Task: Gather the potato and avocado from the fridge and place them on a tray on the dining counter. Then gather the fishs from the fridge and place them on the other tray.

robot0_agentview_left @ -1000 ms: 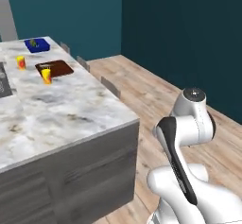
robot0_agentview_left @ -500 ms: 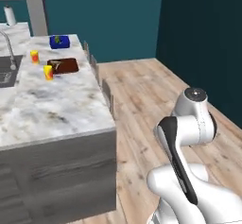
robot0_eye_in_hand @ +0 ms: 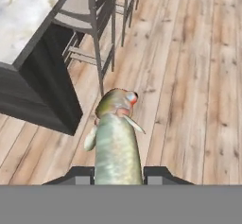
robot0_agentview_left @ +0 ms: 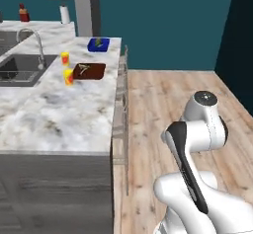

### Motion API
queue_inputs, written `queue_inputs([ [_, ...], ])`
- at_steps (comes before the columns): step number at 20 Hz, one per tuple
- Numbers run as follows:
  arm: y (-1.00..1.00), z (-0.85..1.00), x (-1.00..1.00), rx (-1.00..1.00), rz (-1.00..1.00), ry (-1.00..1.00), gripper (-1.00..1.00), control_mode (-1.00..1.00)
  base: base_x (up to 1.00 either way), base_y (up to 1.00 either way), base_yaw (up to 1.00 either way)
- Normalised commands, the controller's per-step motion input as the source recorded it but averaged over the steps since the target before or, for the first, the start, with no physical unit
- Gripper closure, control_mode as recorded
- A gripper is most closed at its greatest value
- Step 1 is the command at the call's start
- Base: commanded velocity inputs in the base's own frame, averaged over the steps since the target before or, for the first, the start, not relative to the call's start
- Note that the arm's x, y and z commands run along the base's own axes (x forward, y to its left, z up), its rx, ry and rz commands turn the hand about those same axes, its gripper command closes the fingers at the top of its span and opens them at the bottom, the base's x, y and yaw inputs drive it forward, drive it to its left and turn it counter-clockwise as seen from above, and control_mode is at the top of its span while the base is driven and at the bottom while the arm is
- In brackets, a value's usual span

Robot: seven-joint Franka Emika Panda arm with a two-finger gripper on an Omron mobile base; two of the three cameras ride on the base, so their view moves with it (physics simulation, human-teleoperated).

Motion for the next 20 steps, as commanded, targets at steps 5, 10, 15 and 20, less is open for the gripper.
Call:
queue_inputs([
  [5,0.0,0.0,0.0,0.0,0.0,0.0,1.0,1.0,0.84,-0.79,0.51],
  [10,0.0,0.0,0.0,0.0,0.0,0.0,1.0,1.0,0.63,-0.95,0.45],
  [15,0.0,0.0,0.0,0.0,0.0,0.0,1.0,1.0,0.34,-1.0,0.45],
  [20,0.0,0.0,0.0,0.0,0.0,0.0,1.0,1.0,0.2,-1.0,0.44],
])
